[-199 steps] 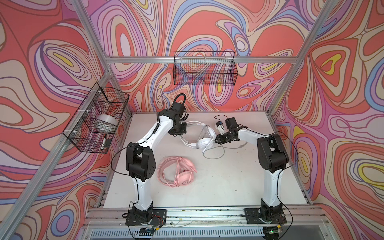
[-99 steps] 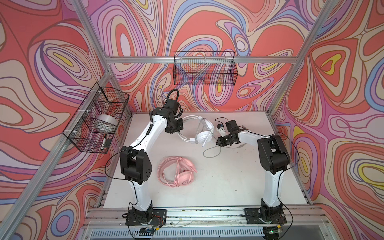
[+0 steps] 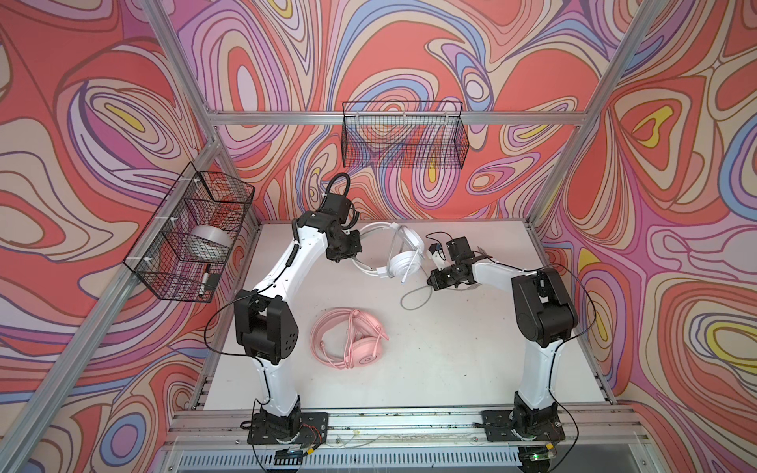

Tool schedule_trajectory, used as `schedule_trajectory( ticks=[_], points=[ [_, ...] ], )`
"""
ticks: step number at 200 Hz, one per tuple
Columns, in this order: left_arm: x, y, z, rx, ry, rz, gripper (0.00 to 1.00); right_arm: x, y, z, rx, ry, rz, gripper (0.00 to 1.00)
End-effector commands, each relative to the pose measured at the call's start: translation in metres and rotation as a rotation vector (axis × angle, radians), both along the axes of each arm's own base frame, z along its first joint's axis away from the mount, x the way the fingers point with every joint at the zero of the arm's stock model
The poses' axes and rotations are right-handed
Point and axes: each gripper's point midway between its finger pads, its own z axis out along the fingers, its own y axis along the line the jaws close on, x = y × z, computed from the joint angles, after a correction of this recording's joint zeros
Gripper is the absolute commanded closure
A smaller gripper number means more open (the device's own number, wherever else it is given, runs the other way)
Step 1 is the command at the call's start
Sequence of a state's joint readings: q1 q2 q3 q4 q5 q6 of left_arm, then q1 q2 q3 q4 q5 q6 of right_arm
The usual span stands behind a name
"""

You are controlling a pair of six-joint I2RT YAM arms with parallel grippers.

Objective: Wrap the headphones
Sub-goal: 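Lower the right gripper and grasp the grey cable's free end on the table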

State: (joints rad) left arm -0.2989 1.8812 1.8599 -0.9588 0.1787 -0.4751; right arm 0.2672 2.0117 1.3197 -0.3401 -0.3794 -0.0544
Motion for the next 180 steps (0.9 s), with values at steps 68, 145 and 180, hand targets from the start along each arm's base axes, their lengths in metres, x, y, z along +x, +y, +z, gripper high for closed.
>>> schedule_trajectory(
  ticks=[68,145,180],
  points=[
    [0.008,0.000,0.035,-0.134,-0.072,0.070,1.00,0.003,-0.013,0.101,-0.043,-0.347,0.051,1.00],
    [0.005,-0.008,0.038,-0.209,-0.069,0.046,1.00,0.002,-0.037,0.131,-0.238,-0.410,0.096,1.00],
    [0.005,-0.007,0.043,-0.223,-0.075,0.050,1.00,-0.006,-0.032,0.093,-0.180,-0.254,0.050,1.00]
  ],
)
